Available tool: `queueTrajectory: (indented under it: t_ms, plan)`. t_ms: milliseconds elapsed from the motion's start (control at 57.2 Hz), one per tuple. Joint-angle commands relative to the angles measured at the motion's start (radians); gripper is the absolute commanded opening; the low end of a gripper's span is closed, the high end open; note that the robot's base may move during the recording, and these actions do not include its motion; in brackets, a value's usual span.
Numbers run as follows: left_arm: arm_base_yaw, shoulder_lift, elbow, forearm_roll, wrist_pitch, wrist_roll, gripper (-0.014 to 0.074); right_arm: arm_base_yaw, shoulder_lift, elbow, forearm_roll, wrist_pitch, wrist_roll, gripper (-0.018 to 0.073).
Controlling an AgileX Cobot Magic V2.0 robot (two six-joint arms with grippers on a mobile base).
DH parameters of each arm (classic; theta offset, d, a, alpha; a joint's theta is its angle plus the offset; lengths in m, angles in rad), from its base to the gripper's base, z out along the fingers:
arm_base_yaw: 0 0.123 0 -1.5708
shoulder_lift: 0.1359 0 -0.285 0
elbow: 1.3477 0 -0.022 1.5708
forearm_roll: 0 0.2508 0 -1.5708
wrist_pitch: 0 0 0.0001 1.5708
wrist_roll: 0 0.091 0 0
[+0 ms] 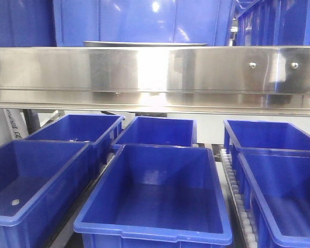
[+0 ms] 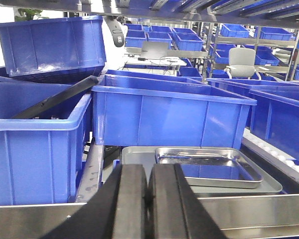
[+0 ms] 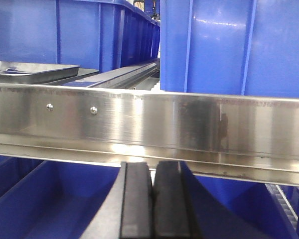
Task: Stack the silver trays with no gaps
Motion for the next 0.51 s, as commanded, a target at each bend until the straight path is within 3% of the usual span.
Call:
queueTrajectory:
  t_ms: [0,489]
  plan:
    - [0.002,-0.005,0.002,-0.006,-0.013,-0.007,-0.0012,0.004,-0.007,-0.001,-0.008,-0.026,0.025,-0.0081]
    - [0.002,-0.005,0.002,-0.006,-0.013,-0.007,-0.0012,-0.017,-0.007,-0.001,-0.03,-0.042,0.052,-0.0081]
